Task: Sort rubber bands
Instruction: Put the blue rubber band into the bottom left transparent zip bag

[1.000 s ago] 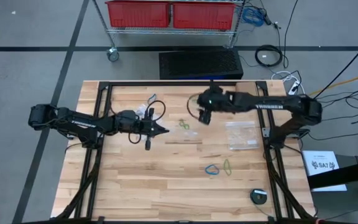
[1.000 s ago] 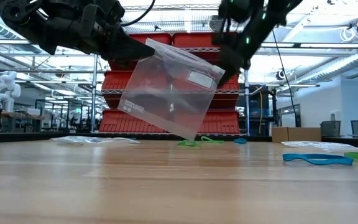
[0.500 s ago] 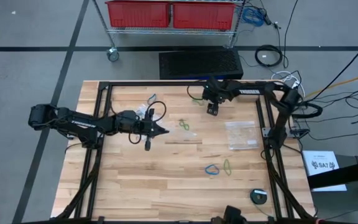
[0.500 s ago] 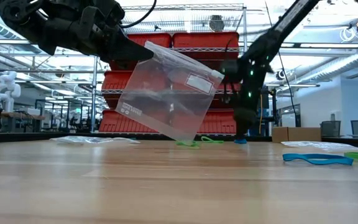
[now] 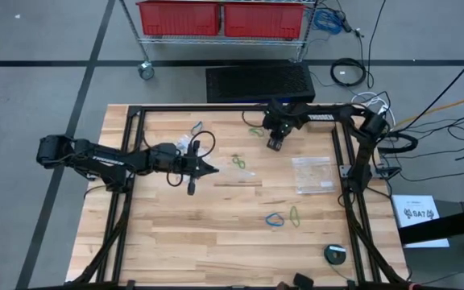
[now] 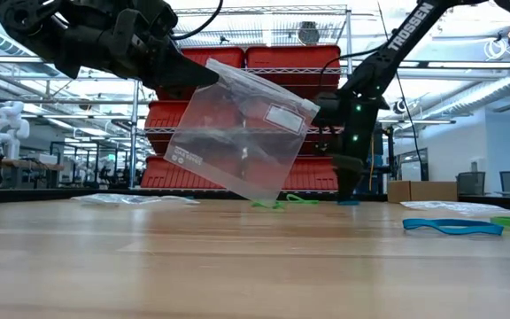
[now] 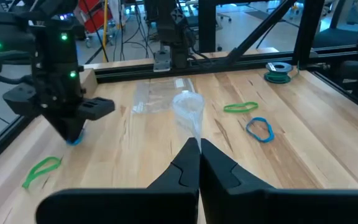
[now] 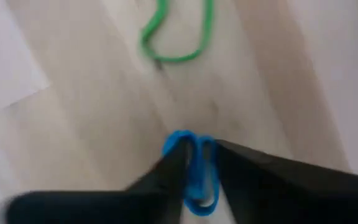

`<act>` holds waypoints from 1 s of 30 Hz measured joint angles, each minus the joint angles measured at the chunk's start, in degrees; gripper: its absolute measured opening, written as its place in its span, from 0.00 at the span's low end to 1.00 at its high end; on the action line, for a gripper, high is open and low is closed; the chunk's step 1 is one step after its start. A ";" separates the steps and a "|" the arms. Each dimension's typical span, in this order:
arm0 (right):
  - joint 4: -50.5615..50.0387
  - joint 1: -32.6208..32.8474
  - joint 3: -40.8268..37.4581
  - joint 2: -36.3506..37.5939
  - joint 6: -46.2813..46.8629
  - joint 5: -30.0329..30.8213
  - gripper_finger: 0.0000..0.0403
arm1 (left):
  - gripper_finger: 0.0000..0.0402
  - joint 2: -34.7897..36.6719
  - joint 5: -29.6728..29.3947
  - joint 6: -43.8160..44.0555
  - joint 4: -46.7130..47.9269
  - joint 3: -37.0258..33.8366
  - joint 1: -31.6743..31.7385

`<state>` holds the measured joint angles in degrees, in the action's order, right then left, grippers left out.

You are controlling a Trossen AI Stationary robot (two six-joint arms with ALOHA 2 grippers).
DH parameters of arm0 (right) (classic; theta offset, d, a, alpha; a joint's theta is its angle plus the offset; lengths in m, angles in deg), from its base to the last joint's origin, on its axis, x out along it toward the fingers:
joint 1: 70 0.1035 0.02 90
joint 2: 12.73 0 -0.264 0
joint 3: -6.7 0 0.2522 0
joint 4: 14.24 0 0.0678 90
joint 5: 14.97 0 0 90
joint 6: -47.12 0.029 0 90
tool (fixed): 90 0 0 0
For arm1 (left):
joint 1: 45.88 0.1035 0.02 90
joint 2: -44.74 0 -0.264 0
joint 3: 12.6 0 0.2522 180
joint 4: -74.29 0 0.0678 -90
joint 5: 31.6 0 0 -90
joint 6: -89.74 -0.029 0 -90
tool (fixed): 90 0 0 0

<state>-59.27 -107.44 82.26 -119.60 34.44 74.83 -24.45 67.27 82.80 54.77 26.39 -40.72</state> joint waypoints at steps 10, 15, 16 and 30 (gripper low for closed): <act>-6.50 11.66 -0.53 9.11 6.04 1.52 0.01 | 0.00 0.00 -0.02 0.00 0.00 0.00 0.00; -4.47 20.75 -0.48 16.03 10.80 5.21 0.00 | 0.00 0.00 -0.04 -0.02 0.02 0.00 0.00; -3.93 22.45 -0.46 17.38 11.94 6.33 0.00 | 0.00 0.00 -0.04 -0.01 0.02 0.00 0.00; 15.16 41.30 -0.35 23.21 15.58 26.42 0.00 | 0.00 0.00 -1.39 -0.02 0.44 0.00 0.07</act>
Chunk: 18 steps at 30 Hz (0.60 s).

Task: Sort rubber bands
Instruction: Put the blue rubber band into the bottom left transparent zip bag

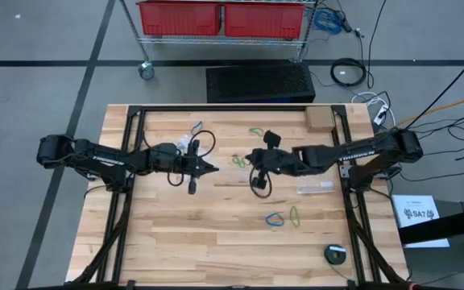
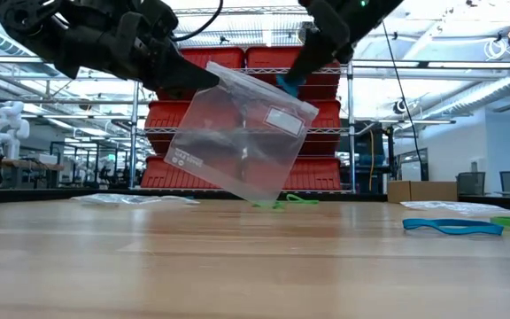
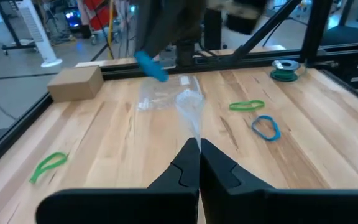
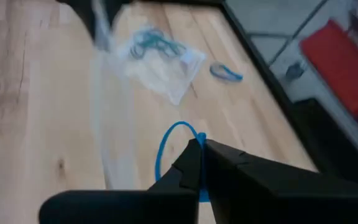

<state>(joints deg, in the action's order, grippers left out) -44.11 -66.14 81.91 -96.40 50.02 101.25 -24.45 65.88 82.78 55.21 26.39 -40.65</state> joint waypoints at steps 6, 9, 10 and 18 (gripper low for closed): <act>6.51 1.86 0.00 -1.35 -2.10 1.38 0.00 | 0.00 0.00 -1.37 -0.01 0.93 -0.02 0.04; 8.30 2.01 0.01 -2.82 -3.03 1.34 0.00 | 0.00 0.00 -1.39 -0.42 0.91 -0.02 0.04; 8.79 2.01 0.02 -3.55 -3.31 1.31 0.00 | 0.00 0.00 -1.39 -0.42 0.85 -0.02 0.04; 11.80 2.66 1.47 -7.16 -4.92 1.03 0.00 | 0.00 0.01 -2.14 -0.42 0.67 -0.04 0.04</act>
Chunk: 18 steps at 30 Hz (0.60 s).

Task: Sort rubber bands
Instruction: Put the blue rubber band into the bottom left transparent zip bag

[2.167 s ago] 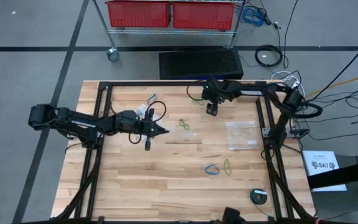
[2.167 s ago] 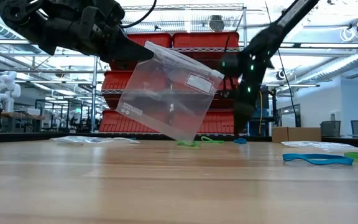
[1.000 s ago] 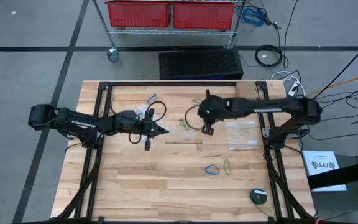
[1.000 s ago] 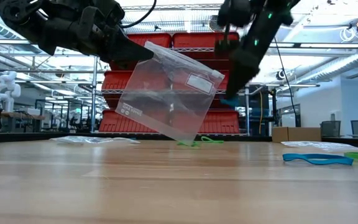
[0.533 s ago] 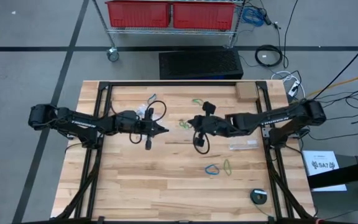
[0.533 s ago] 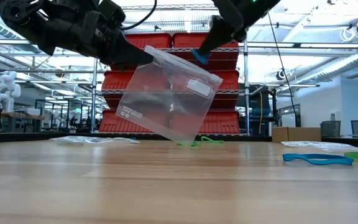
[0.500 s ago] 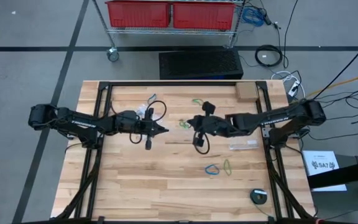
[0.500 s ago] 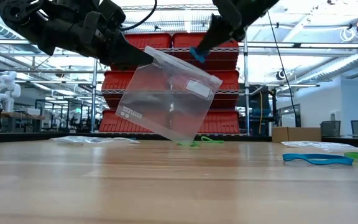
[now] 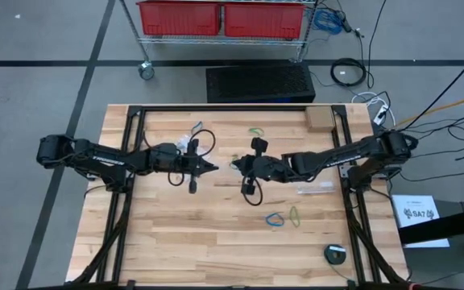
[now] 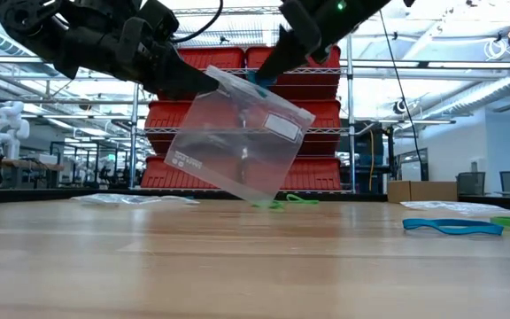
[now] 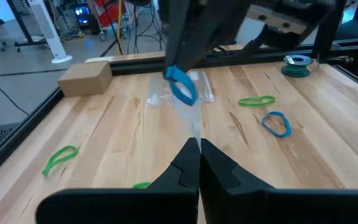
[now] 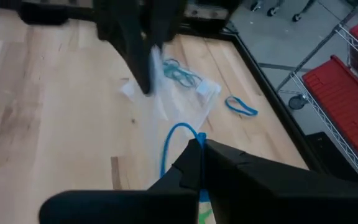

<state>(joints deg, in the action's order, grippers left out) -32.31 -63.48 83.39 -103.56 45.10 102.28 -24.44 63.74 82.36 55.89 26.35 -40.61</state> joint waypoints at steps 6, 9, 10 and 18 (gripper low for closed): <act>-2.35 0.52 3.58 -2.94 -0.62 -0.48 0.00 | 0.00 0.02 -0.24 0.02 -0.47 0.00 0.00; -5.48 0.50 5.72 -5.25 -0.48 -0.43 0.00 | 0.00 0.02 -0.27 0.56 -0.40 0.00 0.00; -6.59 0.33 6.55 -6.07 -0.37 -0.55 0.00 | 0.00 0.02 -0.27 0.61 -0.29 0.00 0.00; -15.01 0.20 13.84 -10.31 0.97 -3.03 0.06 | 0.00 0.02 -0.27 0.61 -0.42 0.00 0.00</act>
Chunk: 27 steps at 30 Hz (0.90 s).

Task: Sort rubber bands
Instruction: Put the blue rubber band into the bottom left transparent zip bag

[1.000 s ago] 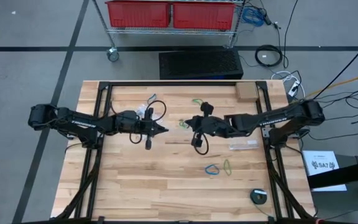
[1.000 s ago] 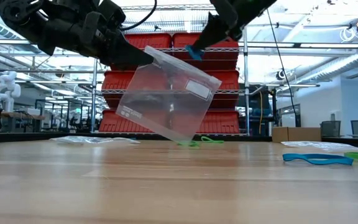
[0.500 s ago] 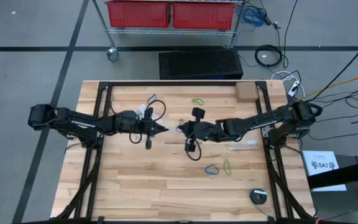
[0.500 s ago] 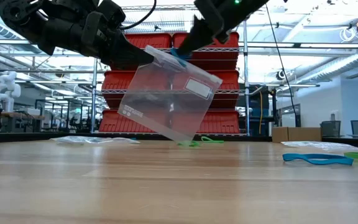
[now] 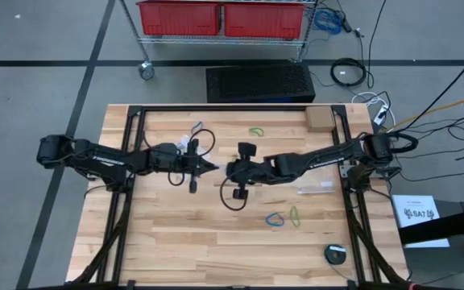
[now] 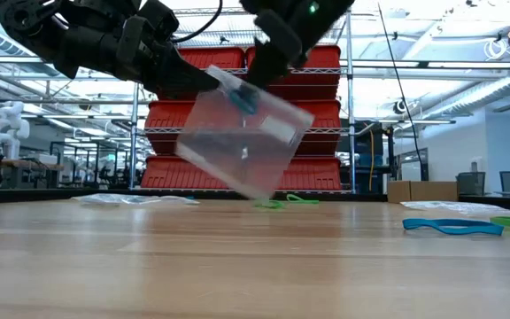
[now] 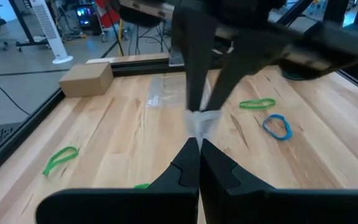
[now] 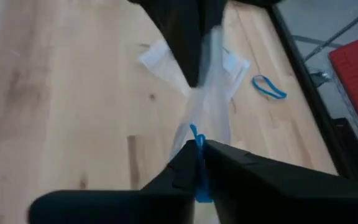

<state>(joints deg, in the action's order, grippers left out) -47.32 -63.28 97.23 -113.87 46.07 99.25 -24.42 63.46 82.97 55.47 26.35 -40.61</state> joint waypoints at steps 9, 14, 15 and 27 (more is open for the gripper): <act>-7.97 0.00 7.92 0.33 0.31 -0.74 0.39 | 0.00 0.00 -3.96 0.05 0.15 0.00 0.00; -12.06 -0.20 9.62 0.77 -0.38 -0.78 0.48 | 0.00 0.00 -5.81 0.04 0.20 0.00 0.00; -12.13 -0.27 9.71 0.94 -0.65 -0.78 0.48 | 0.00 0.00 -6.36 0.00 0.22 0.00 0.00; -22.45 -9.54 9.75 2.75 -3.37 -12.19 0.49 | 0.00 10.02 -14.23 -1.07 7.12 -1.71 0.00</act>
<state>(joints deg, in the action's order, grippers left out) -69.77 -72.82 106.98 -111.12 42.71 87.06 -14.41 49.23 81.90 62.59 24.64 -40.61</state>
